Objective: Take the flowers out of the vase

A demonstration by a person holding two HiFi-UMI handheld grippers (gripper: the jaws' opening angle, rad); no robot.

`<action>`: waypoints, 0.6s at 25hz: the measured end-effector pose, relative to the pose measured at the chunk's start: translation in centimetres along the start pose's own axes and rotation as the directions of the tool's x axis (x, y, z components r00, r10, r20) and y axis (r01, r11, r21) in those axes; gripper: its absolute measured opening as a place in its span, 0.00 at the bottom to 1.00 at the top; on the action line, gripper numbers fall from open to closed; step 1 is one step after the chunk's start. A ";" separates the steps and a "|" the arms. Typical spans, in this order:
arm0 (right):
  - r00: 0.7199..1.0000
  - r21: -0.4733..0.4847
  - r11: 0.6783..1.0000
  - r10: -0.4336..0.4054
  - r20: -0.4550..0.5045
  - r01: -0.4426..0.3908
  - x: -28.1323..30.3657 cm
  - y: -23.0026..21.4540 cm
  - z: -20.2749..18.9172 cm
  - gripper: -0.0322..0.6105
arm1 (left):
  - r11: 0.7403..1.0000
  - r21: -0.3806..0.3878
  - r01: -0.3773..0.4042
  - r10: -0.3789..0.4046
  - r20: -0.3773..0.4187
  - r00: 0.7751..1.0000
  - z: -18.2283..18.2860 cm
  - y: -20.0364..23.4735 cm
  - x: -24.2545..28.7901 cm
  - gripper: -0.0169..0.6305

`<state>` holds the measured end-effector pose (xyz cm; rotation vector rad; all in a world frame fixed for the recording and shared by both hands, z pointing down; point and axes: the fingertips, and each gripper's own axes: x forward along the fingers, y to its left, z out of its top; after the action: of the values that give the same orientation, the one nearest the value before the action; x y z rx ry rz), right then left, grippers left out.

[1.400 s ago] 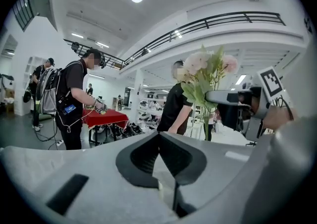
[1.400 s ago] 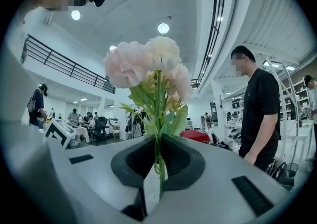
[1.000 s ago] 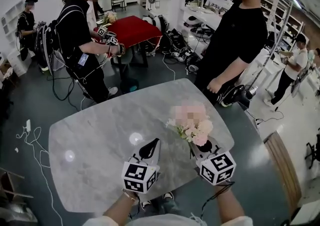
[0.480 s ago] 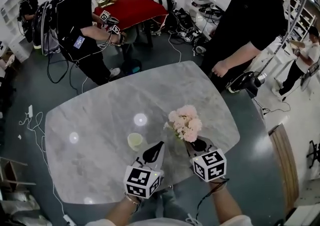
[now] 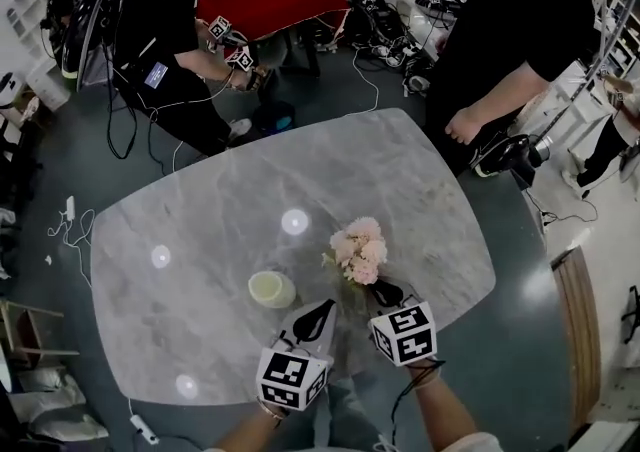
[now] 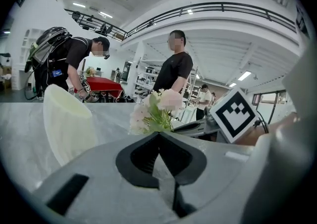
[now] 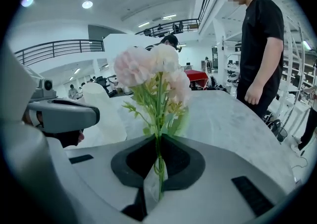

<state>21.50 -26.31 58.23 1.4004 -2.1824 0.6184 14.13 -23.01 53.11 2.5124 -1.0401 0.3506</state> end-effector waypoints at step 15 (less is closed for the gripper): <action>0.999 0.047 0.999 0.024 -0.047 -0.022 4.5 -0.1 -2.8 0.08 | 0.999 -0.039 -0.017 0.016 -0.043 0.999 -3.0 1.5 0.8 0.04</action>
<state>20.29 -27.88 63.18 1.3714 -2.1622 0.7075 13.31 -23.10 56.51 2.4525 -1.0421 0.3831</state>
